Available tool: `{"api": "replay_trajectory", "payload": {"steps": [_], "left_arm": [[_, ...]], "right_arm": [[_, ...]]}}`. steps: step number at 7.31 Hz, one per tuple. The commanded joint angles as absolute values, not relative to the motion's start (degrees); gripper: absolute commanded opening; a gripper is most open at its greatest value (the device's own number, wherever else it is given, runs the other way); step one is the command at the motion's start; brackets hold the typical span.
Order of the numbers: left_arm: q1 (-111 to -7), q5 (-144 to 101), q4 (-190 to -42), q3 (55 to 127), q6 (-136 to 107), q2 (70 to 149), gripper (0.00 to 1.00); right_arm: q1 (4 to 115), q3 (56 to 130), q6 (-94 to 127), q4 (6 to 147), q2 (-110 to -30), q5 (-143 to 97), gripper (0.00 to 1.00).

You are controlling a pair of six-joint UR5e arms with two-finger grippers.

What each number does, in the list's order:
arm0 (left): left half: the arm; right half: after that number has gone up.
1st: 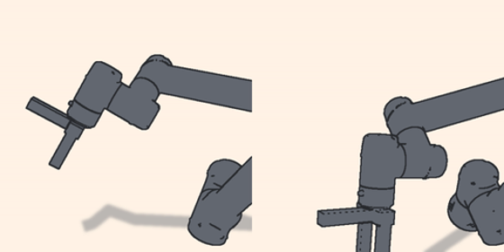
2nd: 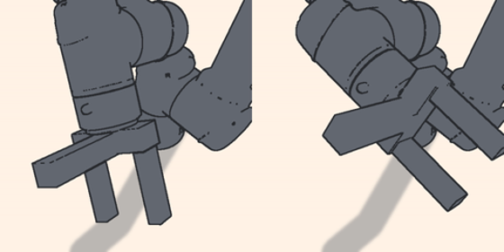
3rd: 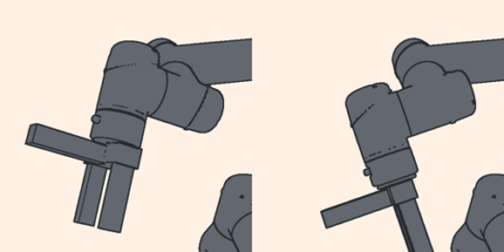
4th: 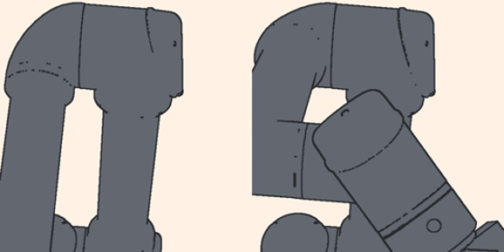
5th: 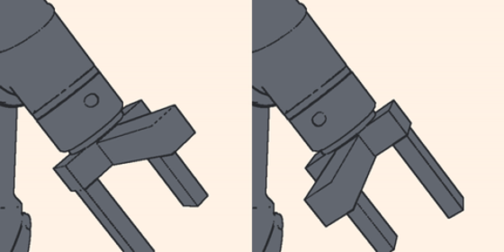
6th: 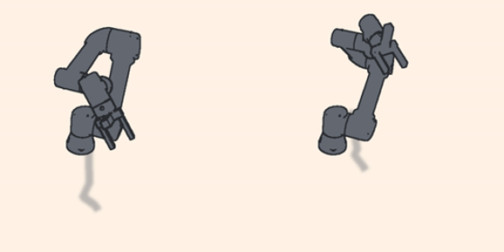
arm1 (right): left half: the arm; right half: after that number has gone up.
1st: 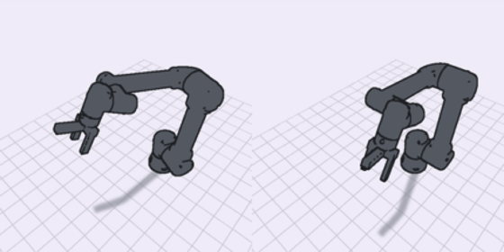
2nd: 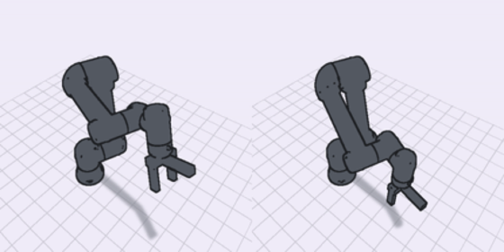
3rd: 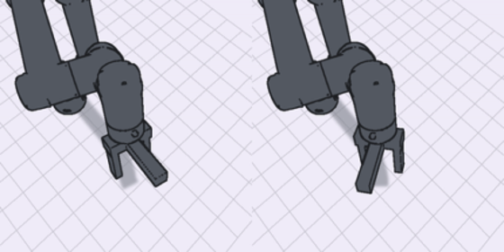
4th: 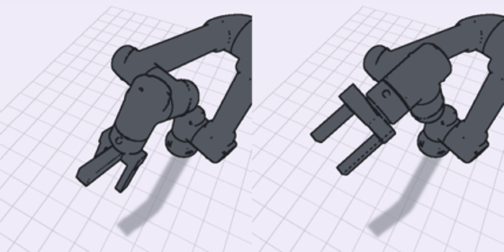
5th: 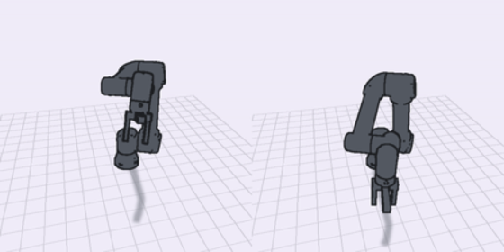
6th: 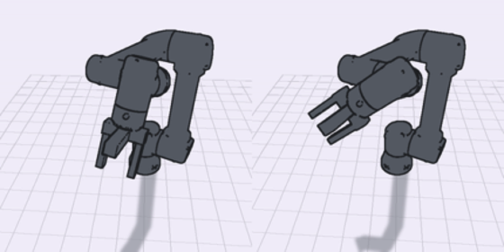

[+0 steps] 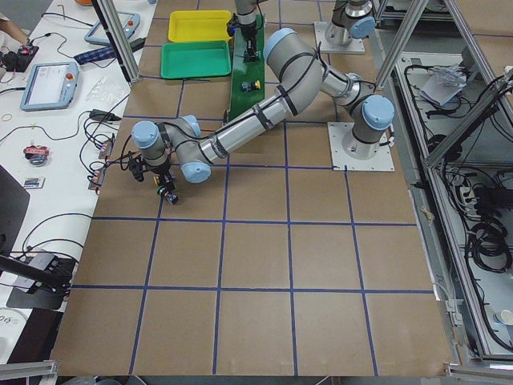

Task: Sort buttons by color to trays
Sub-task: 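Lift the green-capped button into the green tray with the right gripper while the left grasps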

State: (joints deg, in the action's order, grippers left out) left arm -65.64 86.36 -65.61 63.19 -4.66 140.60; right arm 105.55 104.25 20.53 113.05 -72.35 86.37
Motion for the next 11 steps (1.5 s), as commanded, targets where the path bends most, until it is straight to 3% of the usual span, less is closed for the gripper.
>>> {"api": "replay_trajectory", "payload": {"steps": [1, 2, 4, 6, 9, 11], "left_arm": [[-65.83, 86.31, -66.0, 63.28, -4.66, 140.8, 0.33], [-65.92, 86.31, -67.49, 63.11, -4.57, 140.63, 0.17], [-66.7, 85.96, -75.19, 63.89, -3.96, 136.87, 0.04], [-72.31, 86.31, -82.59, 69.22, -2.74, 127.06, 0.02], [-77.51, 85.87, -81.91, 90.2, 0.78, 108.87, 0.01], [-84.77, 86.39, -80.52, 96.04, 0.27, 102.33, 0.01]], "right_arm": [[104.86, 102.75, 20.31, 113.2, -74.16, 89.18, 0.0], [104.68, 101.0, 19.95, 115.73, -74.27, 90.95, 0.0], [104.33, 97.92, 17.6, 119.96, -73.57, 91.23, 0.0], [100.65, 97.47, 13.37, 127.93, -70.24, 90.88, 0.0], [99.41, 96.51, 11.18, 139.19, -61.73, 91.14, 0.0], [97.4, 96.42, 10.46, 139.93, -60.64, 91.32, 0.0]]}}
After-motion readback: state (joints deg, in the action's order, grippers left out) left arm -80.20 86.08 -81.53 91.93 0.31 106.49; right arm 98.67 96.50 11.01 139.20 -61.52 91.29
